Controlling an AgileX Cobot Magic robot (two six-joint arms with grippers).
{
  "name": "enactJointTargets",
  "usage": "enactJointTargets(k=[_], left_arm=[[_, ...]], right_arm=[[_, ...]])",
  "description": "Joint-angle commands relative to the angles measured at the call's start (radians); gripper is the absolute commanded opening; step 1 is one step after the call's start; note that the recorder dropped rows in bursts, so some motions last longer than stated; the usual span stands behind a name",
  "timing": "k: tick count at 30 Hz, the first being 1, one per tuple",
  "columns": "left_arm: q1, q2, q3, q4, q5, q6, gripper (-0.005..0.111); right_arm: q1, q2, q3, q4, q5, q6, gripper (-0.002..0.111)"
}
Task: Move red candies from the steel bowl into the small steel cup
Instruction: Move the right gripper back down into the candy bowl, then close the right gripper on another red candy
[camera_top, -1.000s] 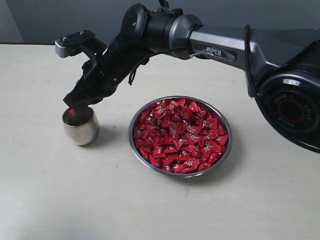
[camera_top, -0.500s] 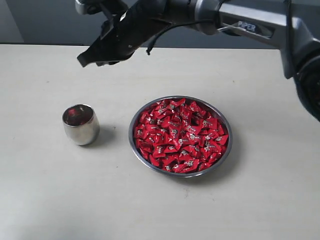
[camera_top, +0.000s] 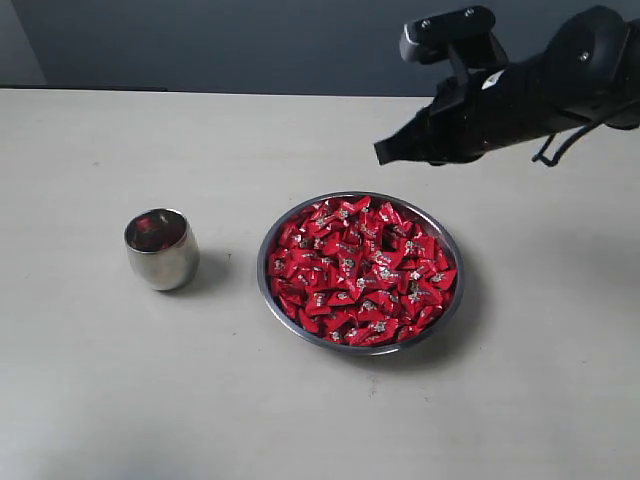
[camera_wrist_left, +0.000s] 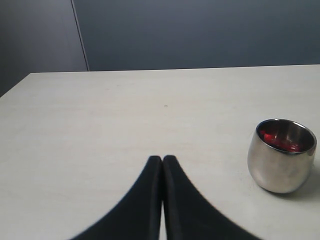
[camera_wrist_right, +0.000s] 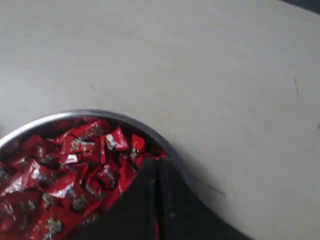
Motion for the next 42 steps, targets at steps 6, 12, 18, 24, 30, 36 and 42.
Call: enactJointTargets(k=[6,12,18,24,30,36,42], left_arm=[[0.001,-0.004,0.004,0.001,-0.002,-0.003,0.0],[0.001,-0.004,0.004,0.001,-0.002,-0.003,0.0],[0.001,-0.004,0.004,0.001,-0.002,-0.003,0.0],[0.001,-0.004,0.004,0.001,-0.002,-0.003,0.0],[0.001,-0.004,0.004,0.001,-0.002,-0.003,0.0],[0.001,-0.004,0.004,0.001,-0.002,-0.003,0.0],[0.001,-0.004,0.004,0.001,-0.002,-0.003,0.0]], right_arm=[[-0.018,0.05,0.027,-0.027,0.016,-0.045,-0.001],[-0.018,0.165,-0.116,-0.038,0.199,-0.081,-0.001],[-0.018,0.261,-0.279,-0.049,0.386,-0.081,-0.001],[0.003,0.322,-0.362,-0.108,0.451,-0.069,-0.001],[0.057,0.368,-0.369,-0.224,0.458,0.038,-0.001],[0.062,0.38,-0.369,-0.288,0.458,0.108,0.015],[0.062,0.38,-0.369,-0.29,0.436,0.136,0.041]])
